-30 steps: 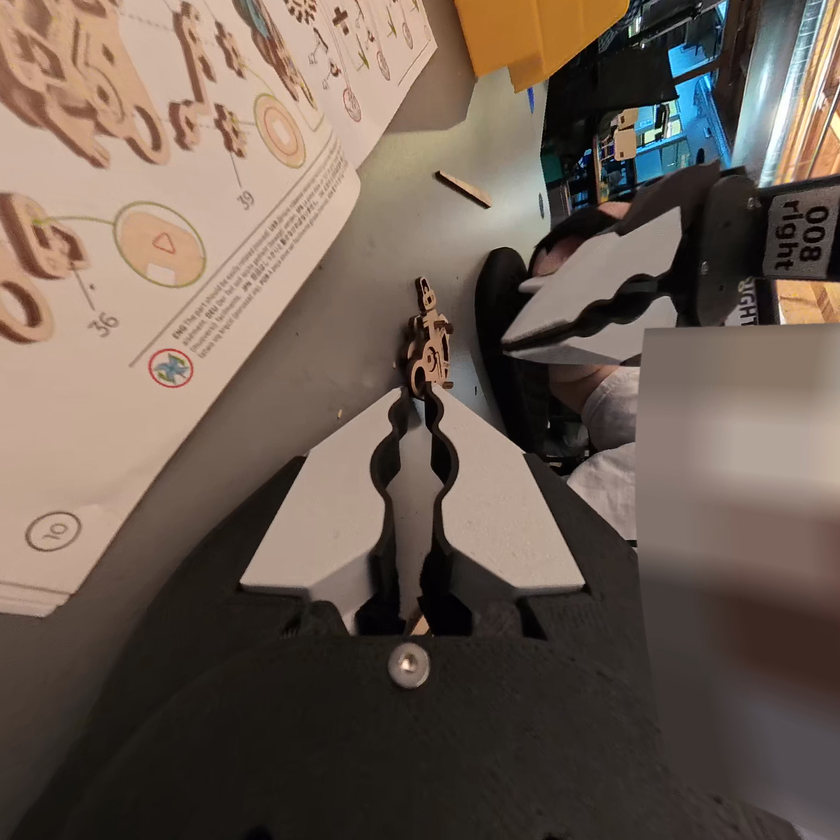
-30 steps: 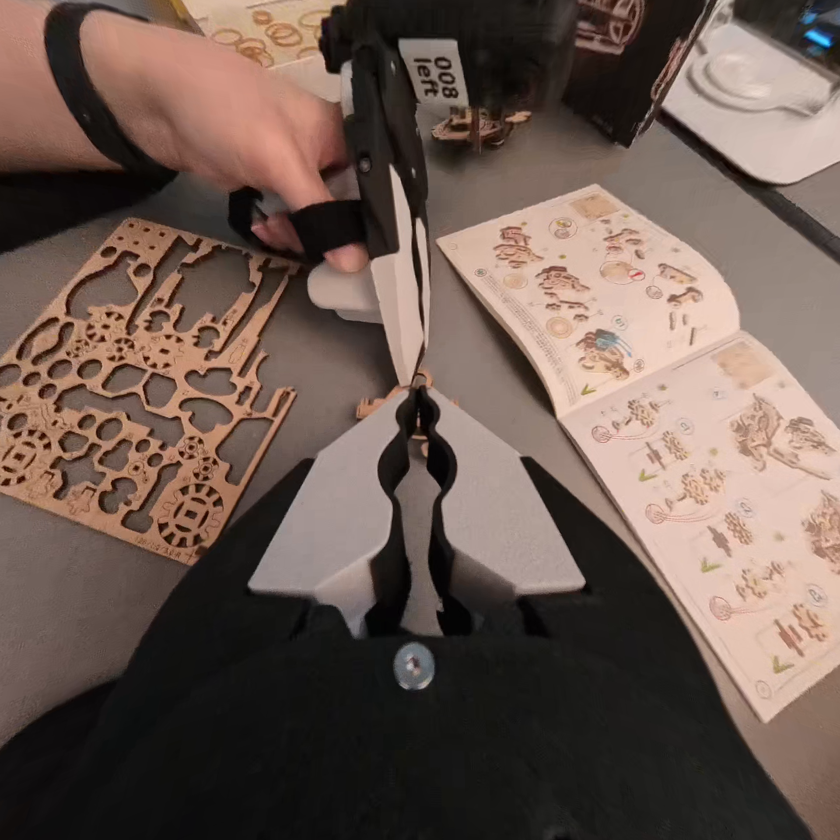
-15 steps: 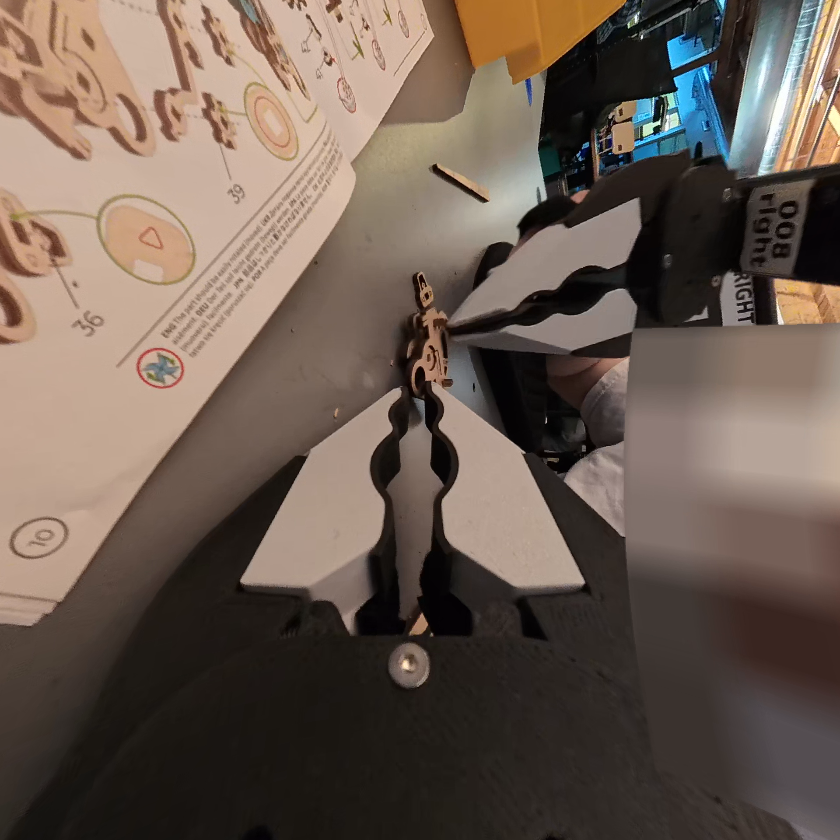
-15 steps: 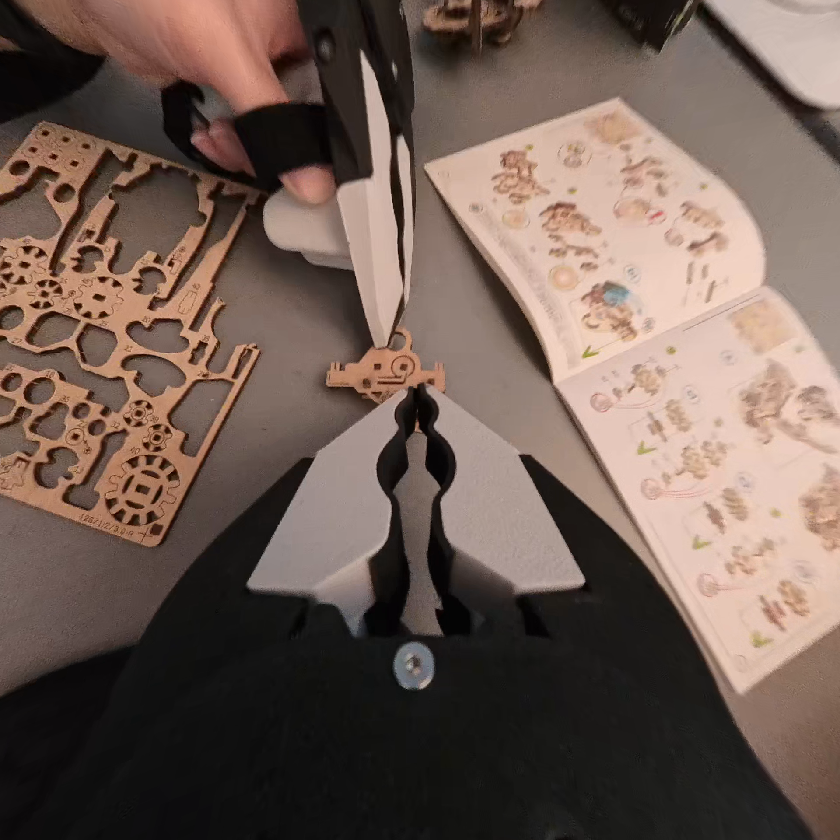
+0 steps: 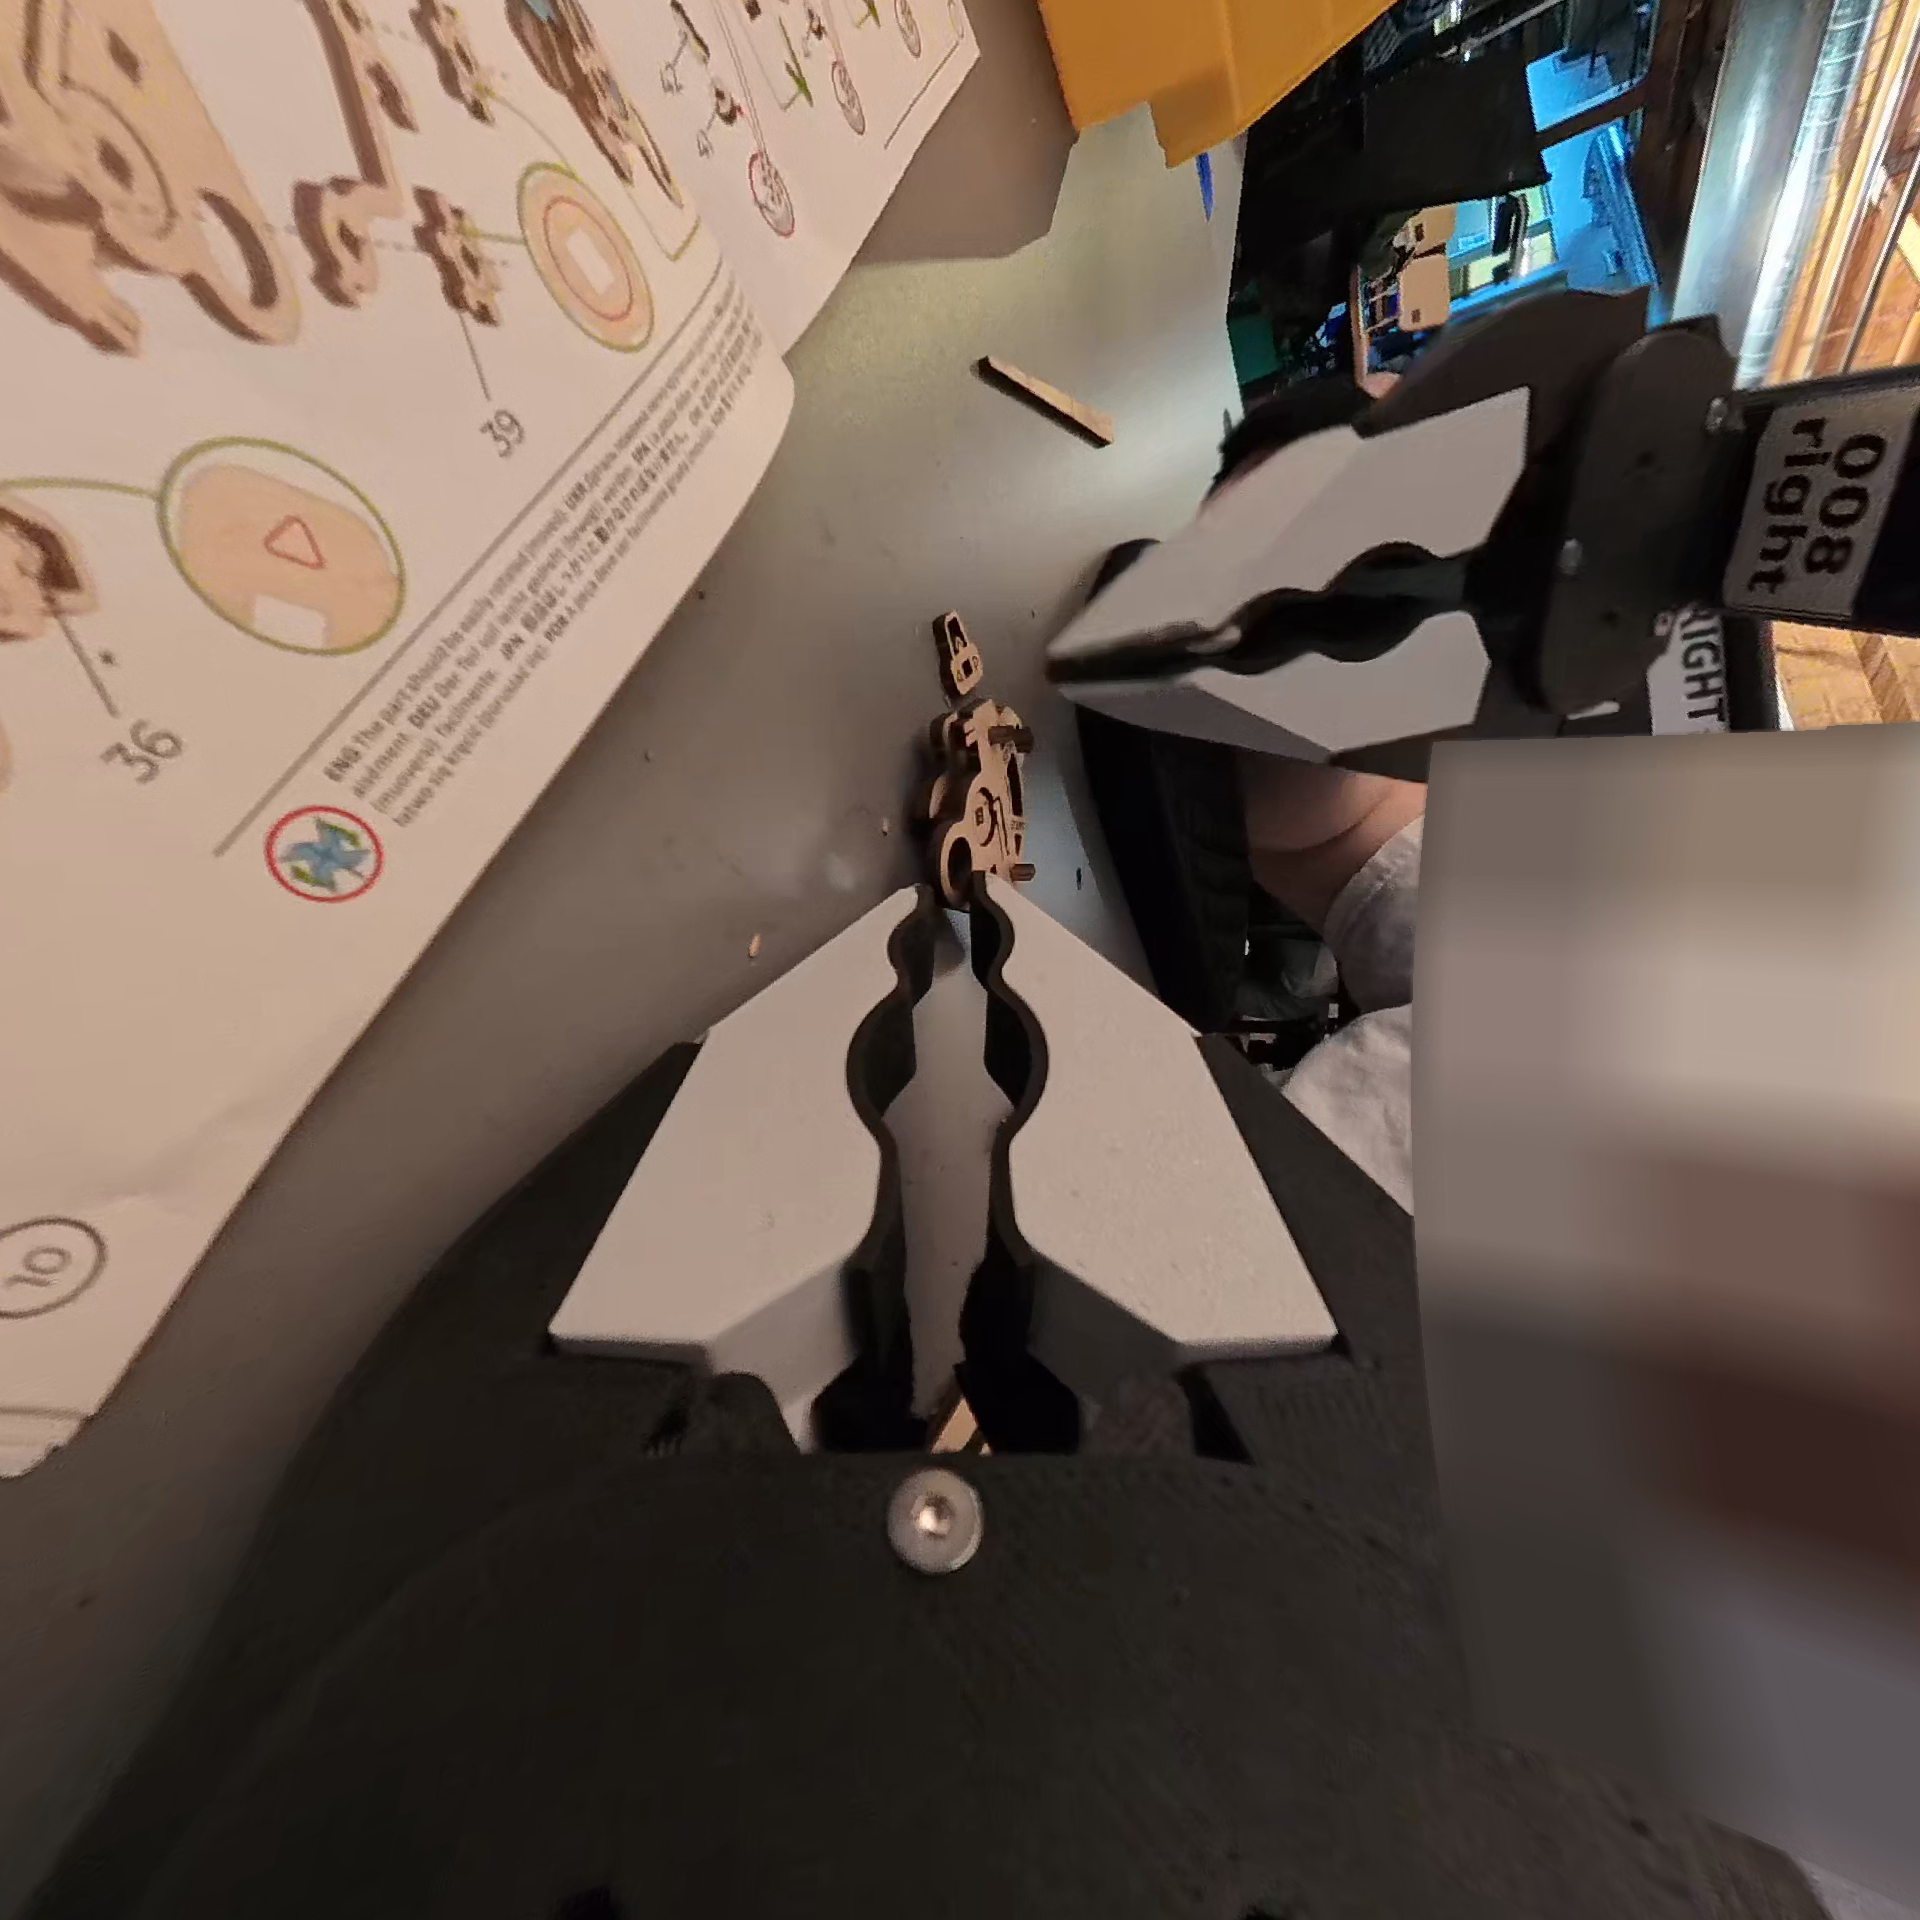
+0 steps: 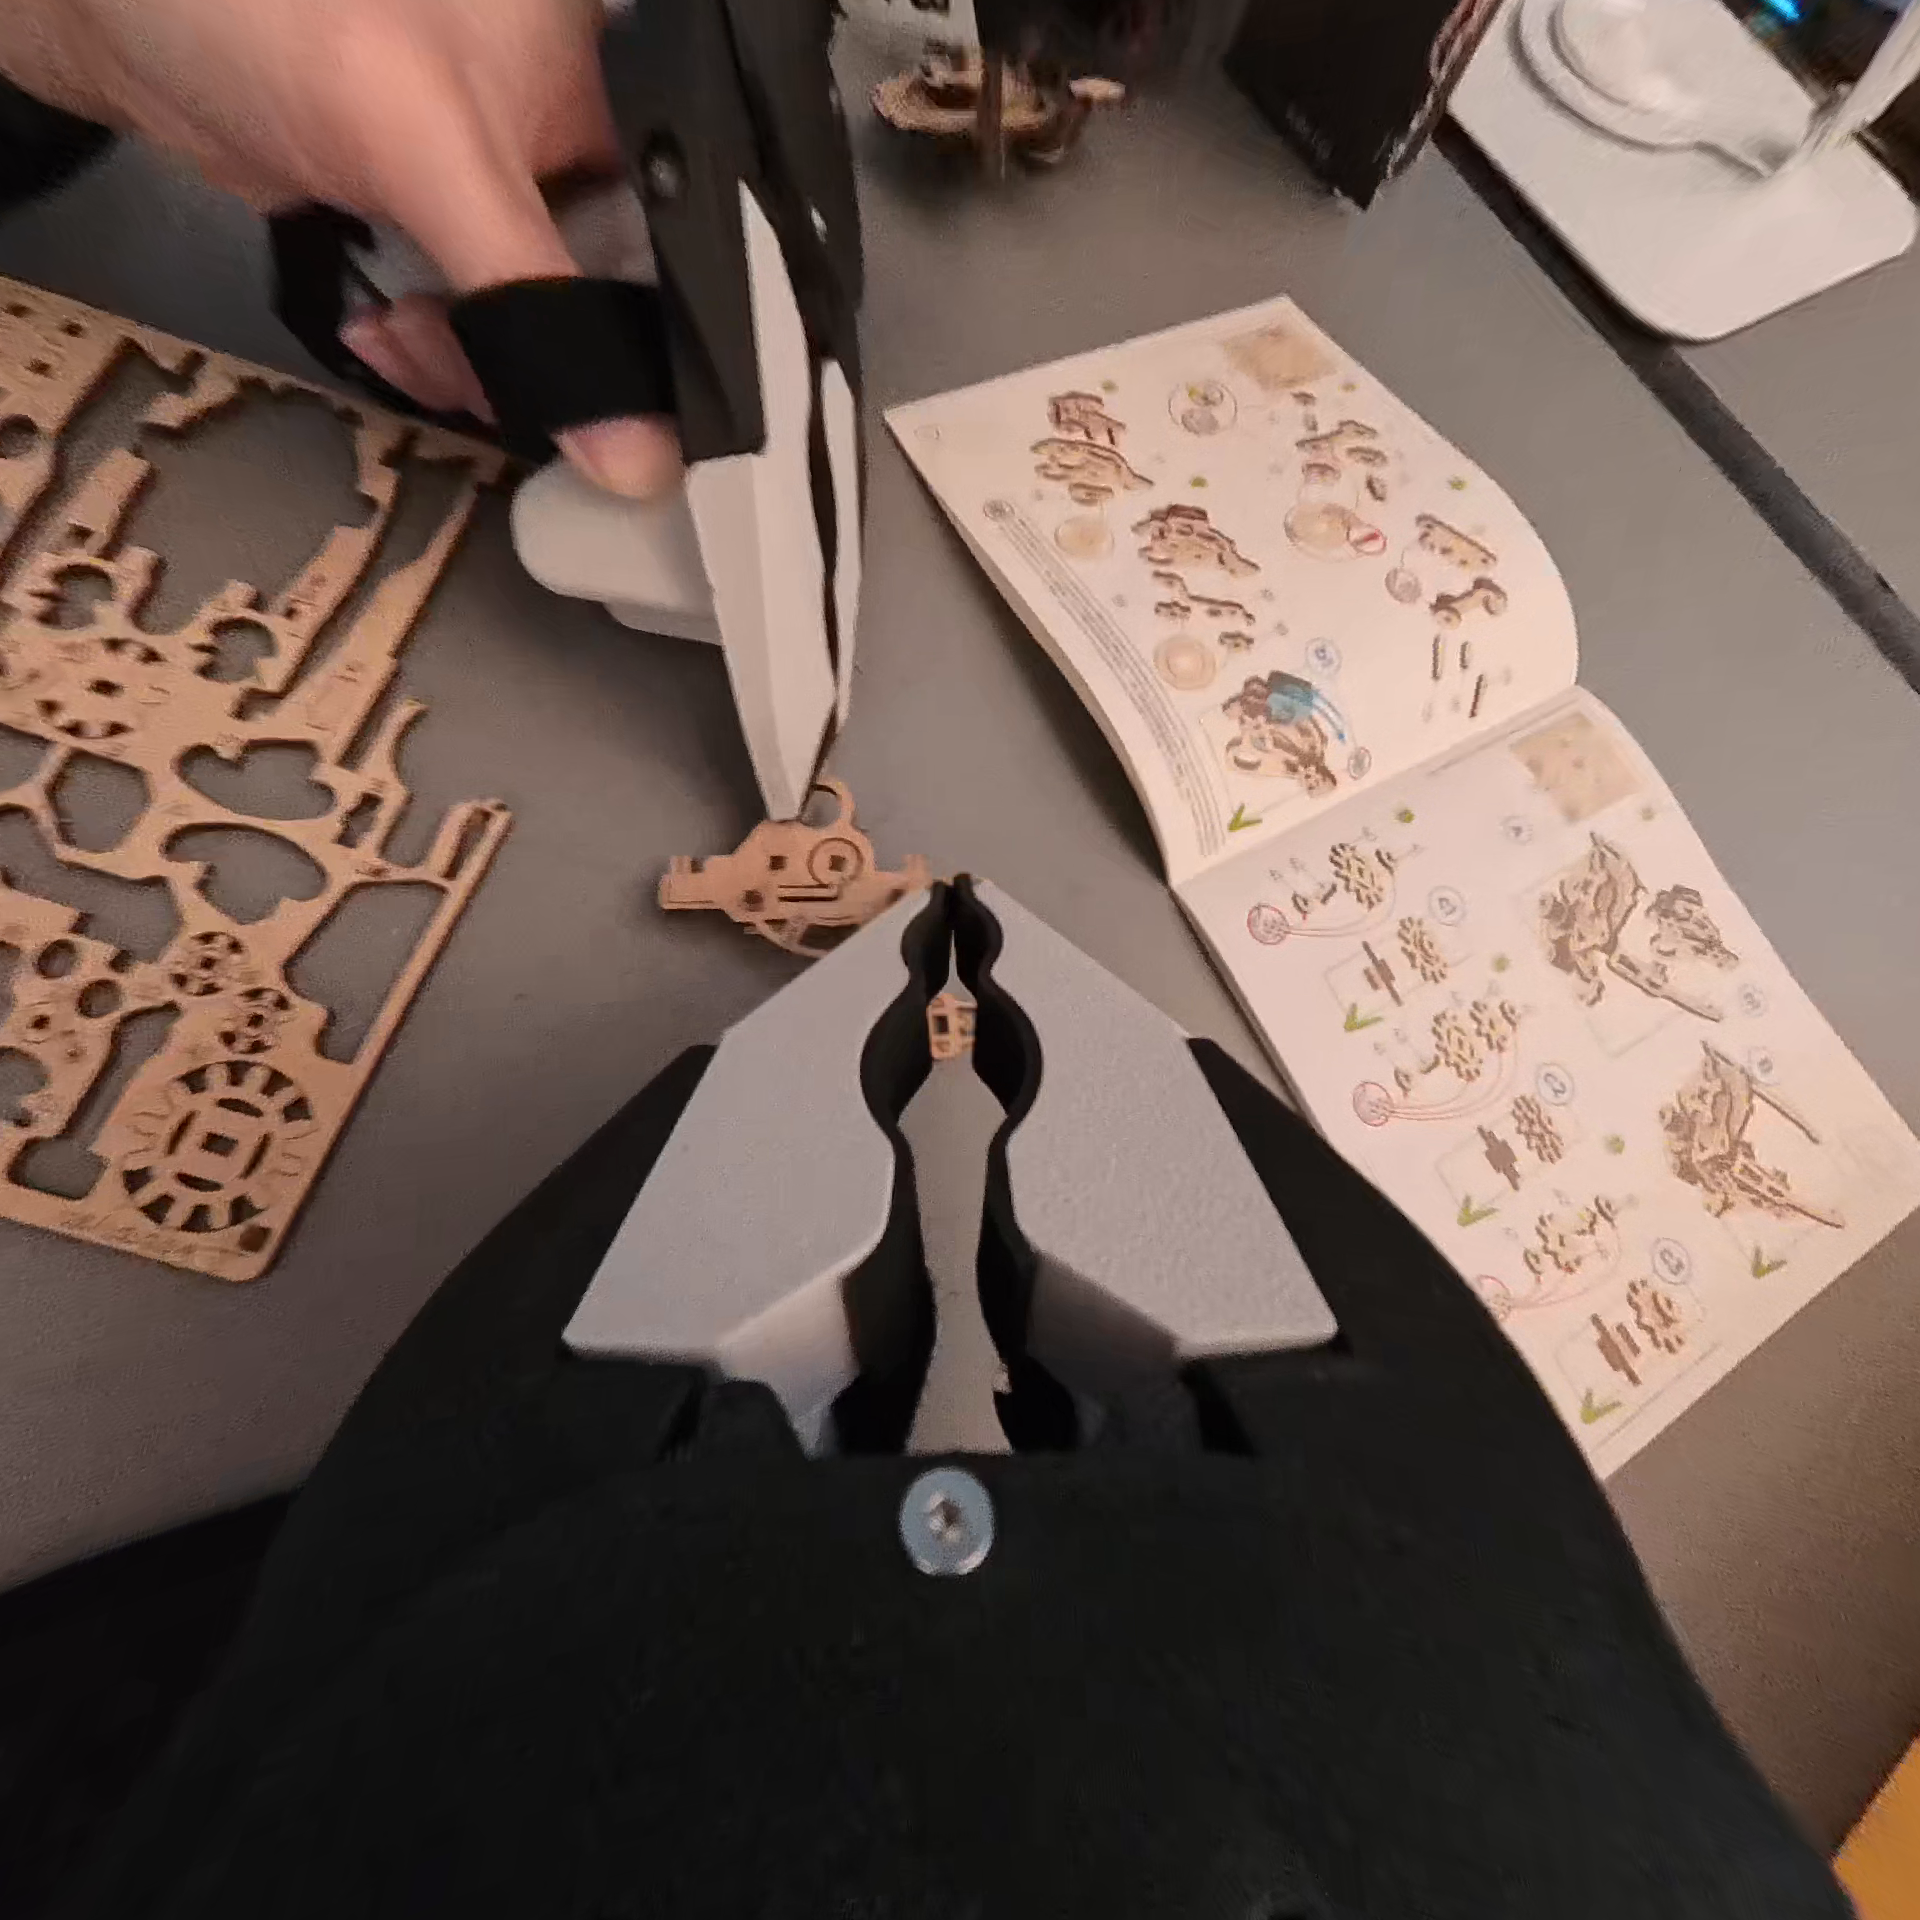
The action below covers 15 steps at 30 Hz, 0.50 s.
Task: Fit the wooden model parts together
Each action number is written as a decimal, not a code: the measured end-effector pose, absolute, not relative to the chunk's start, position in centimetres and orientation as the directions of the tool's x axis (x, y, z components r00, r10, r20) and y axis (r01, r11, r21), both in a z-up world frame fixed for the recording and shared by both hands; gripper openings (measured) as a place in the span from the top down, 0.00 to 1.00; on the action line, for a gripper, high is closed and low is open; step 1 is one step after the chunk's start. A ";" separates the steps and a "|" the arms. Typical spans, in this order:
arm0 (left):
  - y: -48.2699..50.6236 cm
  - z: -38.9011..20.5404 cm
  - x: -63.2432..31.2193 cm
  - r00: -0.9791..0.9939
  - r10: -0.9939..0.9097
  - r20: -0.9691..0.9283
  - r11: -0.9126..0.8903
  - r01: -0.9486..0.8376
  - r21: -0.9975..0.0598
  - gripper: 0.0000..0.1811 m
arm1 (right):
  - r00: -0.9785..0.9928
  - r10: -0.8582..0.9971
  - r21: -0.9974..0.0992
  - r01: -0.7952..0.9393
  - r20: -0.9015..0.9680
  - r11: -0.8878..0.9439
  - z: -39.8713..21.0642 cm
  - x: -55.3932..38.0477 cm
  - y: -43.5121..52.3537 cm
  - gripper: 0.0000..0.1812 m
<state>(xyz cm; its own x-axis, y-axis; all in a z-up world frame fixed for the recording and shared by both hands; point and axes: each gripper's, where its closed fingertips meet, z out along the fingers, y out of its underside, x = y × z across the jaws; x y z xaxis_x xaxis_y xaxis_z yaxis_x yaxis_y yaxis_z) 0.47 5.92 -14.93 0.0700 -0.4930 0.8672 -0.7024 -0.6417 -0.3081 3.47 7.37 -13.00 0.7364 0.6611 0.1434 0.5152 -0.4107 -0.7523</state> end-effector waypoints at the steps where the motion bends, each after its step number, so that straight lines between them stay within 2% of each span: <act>1: 5.9 -14.9 0.5 0.069 -0.493 0.867 -0.641 -0.703 -0.308 0.97 | 0.737 0.662 -0.760 0.504 0.132 -0.410 -12.9 3.5 7.5 1.00; 3: 5.9 -14.9 0.5 0.068 -0.495 0.866 -0.638 -0.705 -0.310 0.97 | 0.728 0.683 -0.796 0.450 0.064 -0.405 -12.3 2.8 7.6 1.00; 5: 5.8 -14.9 0.5 0.066 -0.494 0.867 -0.638 -0.705 -0.310 0.97 | 0.703 0.711 -0.736 0.486 0.009 -0.472 -14.8 2.5 7.1 0.99; 6: 5.7 -14.9 0.5 0.064 -0.491 0.869 -0.637 -0.706 -0.308 0.97 | 0.708 0.706 -0.750 0.462 -0.009 -0.474 -14.5 2.3 7.2 1.00; 8: 5.5 -14.9 0.5 0.062 -0.495 0.867 -0.630 -0.713 -0.308 0.97 | 0.713 0.700 -0.759 0.480 0.045 -0.440 -13.7 2.6 7.5 1.00; 13: 5.5 -14.9 0.4 0.061 -0.488 0.871 -0.627 -0.718 -0.301 0.97 | 0.707 0.705 -0.758 0.429 -0.057 -0.492 -14.3 2.7 7.1 1.00; 15: 5.4 -15.0 0.4 0.060 -0.487 0.871 -0.626 -0.720 -0.300 0.97 | 0.709 0.705 -0.792 0.418 -0.021 -0.444 -13.2 2.7 7.3 1.00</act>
<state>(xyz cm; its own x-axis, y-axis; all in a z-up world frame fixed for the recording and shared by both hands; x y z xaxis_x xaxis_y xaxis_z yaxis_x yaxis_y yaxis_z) 0.36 5.45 -14.96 0.0601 -0.4867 0.8715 -0.7199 -0.6259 -0.2999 2.71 7.31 -13.16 0.7094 0.7045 -0.0211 0.4178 -0.4444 -0.7924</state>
